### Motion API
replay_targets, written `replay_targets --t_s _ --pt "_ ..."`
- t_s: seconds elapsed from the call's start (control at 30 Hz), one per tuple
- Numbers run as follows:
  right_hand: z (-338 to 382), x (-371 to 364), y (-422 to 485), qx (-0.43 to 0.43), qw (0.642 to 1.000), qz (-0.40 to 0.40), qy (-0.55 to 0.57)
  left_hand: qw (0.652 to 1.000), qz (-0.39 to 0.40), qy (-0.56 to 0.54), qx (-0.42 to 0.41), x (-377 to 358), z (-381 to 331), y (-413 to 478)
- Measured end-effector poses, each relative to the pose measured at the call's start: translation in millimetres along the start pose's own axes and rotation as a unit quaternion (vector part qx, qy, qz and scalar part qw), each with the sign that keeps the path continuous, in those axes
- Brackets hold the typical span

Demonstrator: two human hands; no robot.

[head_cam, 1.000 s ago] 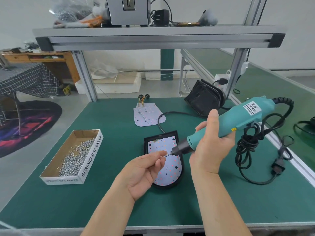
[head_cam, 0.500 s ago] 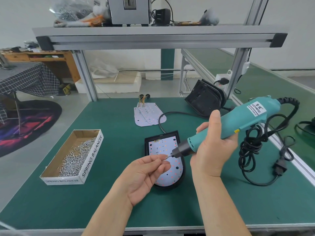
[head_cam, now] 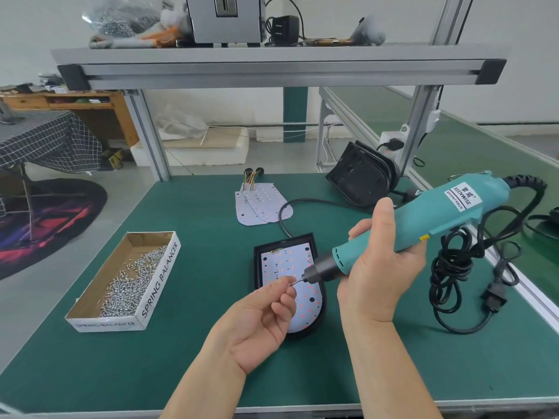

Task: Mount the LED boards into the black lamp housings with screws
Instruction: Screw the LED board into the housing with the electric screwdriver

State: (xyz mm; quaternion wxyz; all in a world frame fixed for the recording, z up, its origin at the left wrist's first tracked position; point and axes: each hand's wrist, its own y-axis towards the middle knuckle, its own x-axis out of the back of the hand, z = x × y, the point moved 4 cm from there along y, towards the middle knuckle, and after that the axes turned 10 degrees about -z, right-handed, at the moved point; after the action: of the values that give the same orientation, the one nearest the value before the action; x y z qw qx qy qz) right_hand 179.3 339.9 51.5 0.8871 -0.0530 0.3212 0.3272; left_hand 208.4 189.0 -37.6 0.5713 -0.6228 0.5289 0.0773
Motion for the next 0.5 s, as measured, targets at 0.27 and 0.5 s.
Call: replay_targets --t_s 0.27,0.5 --pt "2.7 3.7 3.1 0.01 1.0 -0.006 0.007 0.999 0.018 0.027 -0.009 0.7 -2.5 0.5" --pt "4.1 3.9 3.0 0.007 1.0 -0.006 0.014 0.998 0.019 0.049 -0.02 -1.7 -3.5 -0.3"
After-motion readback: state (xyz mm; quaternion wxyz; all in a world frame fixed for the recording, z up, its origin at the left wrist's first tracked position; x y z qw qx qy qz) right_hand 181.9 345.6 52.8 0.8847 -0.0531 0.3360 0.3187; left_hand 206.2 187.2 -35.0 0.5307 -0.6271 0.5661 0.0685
